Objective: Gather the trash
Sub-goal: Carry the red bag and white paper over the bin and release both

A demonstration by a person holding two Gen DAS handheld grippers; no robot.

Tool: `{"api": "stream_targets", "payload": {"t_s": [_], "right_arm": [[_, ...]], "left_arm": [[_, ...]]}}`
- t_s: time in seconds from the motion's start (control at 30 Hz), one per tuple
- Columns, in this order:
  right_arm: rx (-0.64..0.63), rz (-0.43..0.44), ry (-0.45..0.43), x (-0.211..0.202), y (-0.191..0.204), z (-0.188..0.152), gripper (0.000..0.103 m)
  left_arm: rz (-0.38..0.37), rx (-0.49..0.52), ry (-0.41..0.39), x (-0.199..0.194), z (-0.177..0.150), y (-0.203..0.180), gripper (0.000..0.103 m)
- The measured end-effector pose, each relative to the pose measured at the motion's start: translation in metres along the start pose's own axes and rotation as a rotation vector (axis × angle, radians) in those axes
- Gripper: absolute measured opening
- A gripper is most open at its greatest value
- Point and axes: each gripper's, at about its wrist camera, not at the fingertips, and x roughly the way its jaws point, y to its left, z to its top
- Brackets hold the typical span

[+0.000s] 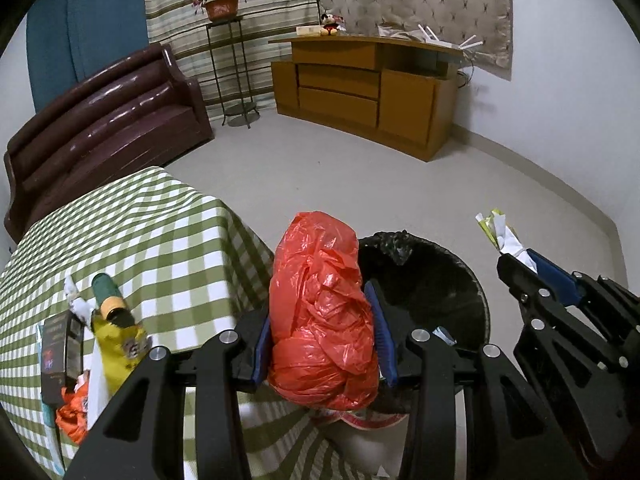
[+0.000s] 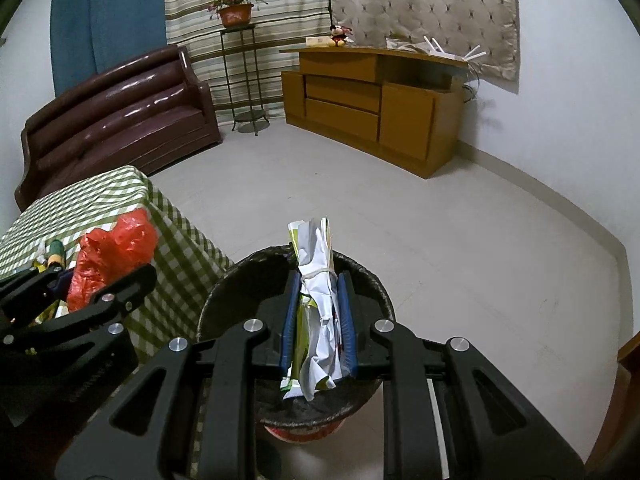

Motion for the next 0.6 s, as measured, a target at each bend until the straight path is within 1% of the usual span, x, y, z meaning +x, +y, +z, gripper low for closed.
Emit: {"api": "stream_targets", "payload": {"t_s": [0.13, 0.2, 0.23, 0.27, 0.43, 0.53, 0.6], "right_arm": [[0.008, 0.006, 0.011, 0.01, -0.005, 0.0, 0.02], [0.011, 0.012, 0.017, 0.013, -0.005, 0.0, 0.02], [0.012, 0.017, 0.019, 0.015, -0.006, 0.0, 0.021], [0.013, 0.017, 0.02, 0.016, -0.006, -0.001, 0.026], [0.027, 0.005, 0.012, 0.018, -0.01, 0.003, 0.035], [0.032, -0.005, 0.004, 0.015, -0.012, 0.003, 0.037], [0.038, -0.011, 0.0, 0.013, -0.013, 0.002, 0.041]], "left_arm": [[0.001, -0.005, 0.03, 0.01, 0.0, -0.005, 0.042], [-0.004, -0.008, 0.034, 0.012, 0.002, -0.007, 0.044], [0.0, -0.007, 0.036, 0.013, 0.003, -0.007, 0.046], [0.003, -0.008, 0.039, 0.013, 0.003, -0.005, 0.05], [0.001, -0.005, 0.042, 0.013, 0.004, -0.005, 0.057], [0.003, -0.002, 0.04, 0.012, 0.004, -0.006, 0.059], [0.004, -0.003, 0.037, 0.012, 0.004, -0.006, 0.059]]}}
